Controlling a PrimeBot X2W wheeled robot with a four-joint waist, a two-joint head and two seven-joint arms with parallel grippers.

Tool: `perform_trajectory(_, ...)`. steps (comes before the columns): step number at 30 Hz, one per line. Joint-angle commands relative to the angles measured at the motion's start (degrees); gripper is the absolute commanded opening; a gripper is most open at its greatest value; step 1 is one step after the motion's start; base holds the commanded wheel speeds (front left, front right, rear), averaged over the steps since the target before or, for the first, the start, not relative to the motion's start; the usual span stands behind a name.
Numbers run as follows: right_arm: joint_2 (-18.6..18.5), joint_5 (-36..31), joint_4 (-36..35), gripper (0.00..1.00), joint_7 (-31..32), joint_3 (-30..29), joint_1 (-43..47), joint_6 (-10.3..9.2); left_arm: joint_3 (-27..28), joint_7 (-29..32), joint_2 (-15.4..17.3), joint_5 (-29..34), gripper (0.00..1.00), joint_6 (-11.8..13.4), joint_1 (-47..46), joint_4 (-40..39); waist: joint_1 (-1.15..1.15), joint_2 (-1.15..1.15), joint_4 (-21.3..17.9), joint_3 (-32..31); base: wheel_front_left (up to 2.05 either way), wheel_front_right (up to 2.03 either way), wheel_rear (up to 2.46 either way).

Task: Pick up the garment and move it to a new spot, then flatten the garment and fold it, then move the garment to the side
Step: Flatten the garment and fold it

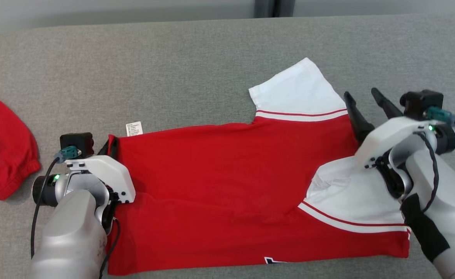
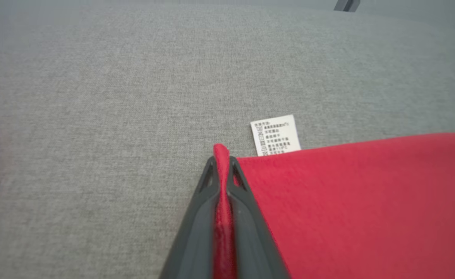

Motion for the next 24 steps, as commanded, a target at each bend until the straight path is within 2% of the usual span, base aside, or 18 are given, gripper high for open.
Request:
perform_trajectory(1,-0.7,0.5,0.7,1.0,1.3,0.6,-2.5,0.0,-0.4,-0.8,0.2,0.3,0.0,-0.3,-1.6,0.2,0.0,0.0,1.3,1.3,0.0,0.0,0.0)
perform_trajectory(12,-3.2,3.5,7.6,1.0,13.9,6.5,-16.9,0.0,-5.1,-4.4,-2.0,0.0,0.0,-1.4,-6.0,-0.8,0.0,0.0,7.8,8.0,0.0,0.0,0.0)
perform_trajectory(16,-4.2,3.5,11.0,1.0,16.6,8.0,-20.9,0.0,-8.1,-4.6,-2.0,-3.5,0.0,-2.0,-6.1,-2.2,0.0,0.0,9.4,9.8,0.0,0.0,0.0)
perform_trajectory(20,-3.8,3.0,15.3,1.0,18.9,9.0,-23.4,0.0,-11.8,-4.7,-2.0,-7.3,0.0,-1.2,-6.0,-3.5,0.0,0.0,10.5,11.0,0.0,0.0,0.0)
perform_trajectory(21,-3.6,3.0,15.8,0.86,19.4,9.4,-23.9,0.01,-12.6,-4.7,-2.0,-8.2,0.0,-0.8,-5.9,-3.7,0.0,0.0,10.7,11.2,0.0,0.0,0.0)
perform_trajectory(22,-3.6,3.0,16.1,0.5,19.6,9.9,-24.1,0.02,-13.4,-4.7,-2.0,-8.9,0.0,-0.5,-5.8,-4.0,0.0,0.0,10.8,11.3,0.0,0.0,0.0)
perform_trajectory(23,-3.5,3.2,16.4,0.4,19.4,10.2,-23.9,0.01,-14.1,-4.7,-2.0,-9.7,0.0,-0.1,-5.7,-4.1,0.0,0.0,10.8,11.3,0.0,0.0,0.0)
perform_trajectory(24,-3.7,3.1,16.6,0.0,18.7,10.6,-23.9,0.01,-14.7,-4.8,-1.9,-10.4,0.0,0.2,-5.6,-4.1,0.0,0.0,10.8,11.3,0.0,0.0,0.0)
